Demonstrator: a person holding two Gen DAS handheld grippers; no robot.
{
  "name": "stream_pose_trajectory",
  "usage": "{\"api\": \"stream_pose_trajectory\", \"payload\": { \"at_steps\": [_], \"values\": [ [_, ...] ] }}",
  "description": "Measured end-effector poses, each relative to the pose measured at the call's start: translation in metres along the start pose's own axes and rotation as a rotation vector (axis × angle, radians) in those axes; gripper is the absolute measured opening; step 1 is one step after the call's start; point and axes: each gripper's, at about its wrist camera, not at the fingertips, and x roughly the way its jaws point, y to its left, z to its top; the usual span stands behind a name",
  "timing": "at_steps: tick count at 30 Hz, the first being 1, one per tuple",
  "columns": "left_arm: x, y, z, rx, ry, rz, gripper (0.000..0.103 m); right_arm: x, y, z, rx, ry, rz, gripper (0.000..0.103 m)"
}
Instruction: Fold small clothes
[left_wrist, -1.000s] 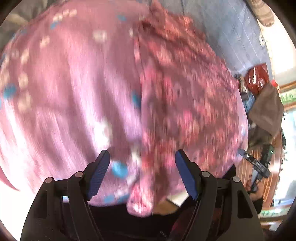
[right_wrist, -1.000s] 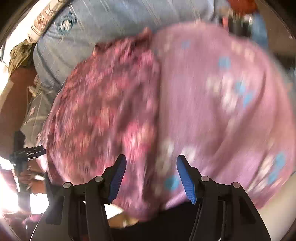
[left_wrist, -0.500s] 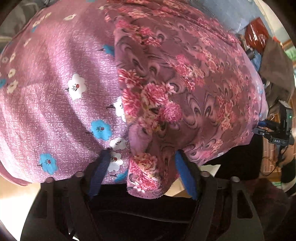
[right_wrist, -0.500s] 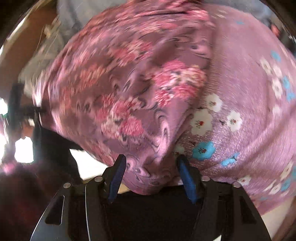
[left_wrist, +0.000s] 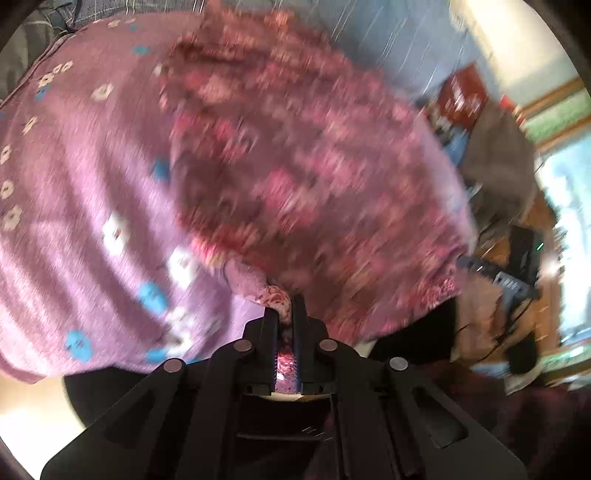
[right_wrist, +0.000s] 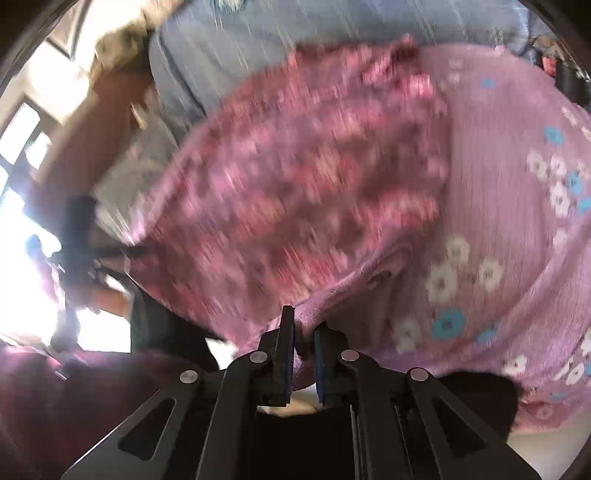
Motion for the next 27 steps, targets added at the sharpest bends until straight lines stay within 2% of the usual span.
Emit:
{"api": "stream_pose_trajectory", "payload": {
  "at_steps": [3,6,11,19,24,27],
  "values": [
    [-0.007,0.006,0.024,-0.063,-0.067,-0.089,0.004,-0.018,-0.003,0.017,0.044,-0.105,0.077,0.008],
    [-0.009,0.015,0.050,-0.137,-0.124,-0.156,0.004,-0.029,-0.011,0.040,0.093,-0.187,0.117,0.008],
    [-0.009,0.033,0.098,-0.221,-0.214,-0.190,0.004,-0.040,-0.035,0.089,0.169,-0.306,0.140,0.008],
    [-0.004,0.067,0.201,-0.327,-0.327,-0.259,0.004,-0.025,-0.080,0.173,0.303,-0.420,0.195,0.008],
    [0.029,0.082,0.277,-0.378,-0.306,-0.211,0.004,0.006,-0.122,0.228,0.432,-0.451,0.227,0.008],
    [0.048,0.094,0.309,-0.422,-0.280,-0.175,0.004,0.027,-0.146,0.251,0.503,-0.452,0.216,0.009]
  ]
}}
